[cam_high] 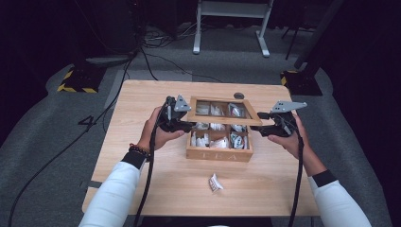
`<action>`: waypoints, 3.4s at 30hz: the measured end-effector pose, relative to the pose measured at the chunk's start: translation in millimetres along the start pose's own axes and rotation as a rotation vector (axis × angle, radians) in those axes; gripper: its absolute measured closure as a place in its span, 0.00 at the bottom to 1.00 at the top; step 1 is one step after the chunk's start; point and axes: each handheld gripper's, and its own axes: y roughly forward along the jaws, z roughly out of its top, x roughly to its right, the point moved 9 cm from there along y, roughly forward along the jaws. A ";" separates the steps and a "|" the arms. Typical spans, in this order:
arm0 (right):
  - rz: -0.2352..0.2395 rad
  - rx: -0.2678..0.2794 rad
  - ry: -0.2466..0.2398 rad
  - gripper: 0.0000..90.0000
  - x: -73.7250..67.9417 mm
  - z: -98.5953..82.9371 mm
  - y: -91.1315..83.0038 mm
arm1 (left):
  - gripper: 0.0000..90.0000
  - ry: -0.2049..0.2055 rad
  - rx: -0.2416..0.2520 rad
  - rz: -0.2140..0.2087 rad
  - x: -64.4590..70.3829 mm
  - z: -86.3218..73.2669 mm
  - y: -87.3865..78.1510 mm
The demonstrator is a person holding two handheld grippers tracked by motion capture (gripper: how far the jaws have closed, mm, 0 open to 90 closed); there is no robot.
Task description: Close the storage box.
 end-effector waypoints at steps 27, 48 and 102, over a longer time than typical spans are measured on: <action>0.082 -0.036 -0.018 0.28 -24.3 -23.8 -0.2 | 0.40 0.020 -0.088 -0.046 15.6 -29.9 10.2; 0.094 -0.076 -0.006 0.32 -31.3 -40.2 2.9 | 0.36 0.026 -0.125 -0.071 20.0 -47.5 15.1; 0.110 -0.094 -0.014 0.49 -47.2 -61.1 1.1 | 0.32 0.032 -0.101 -0.141 46.8 -55.7 12.6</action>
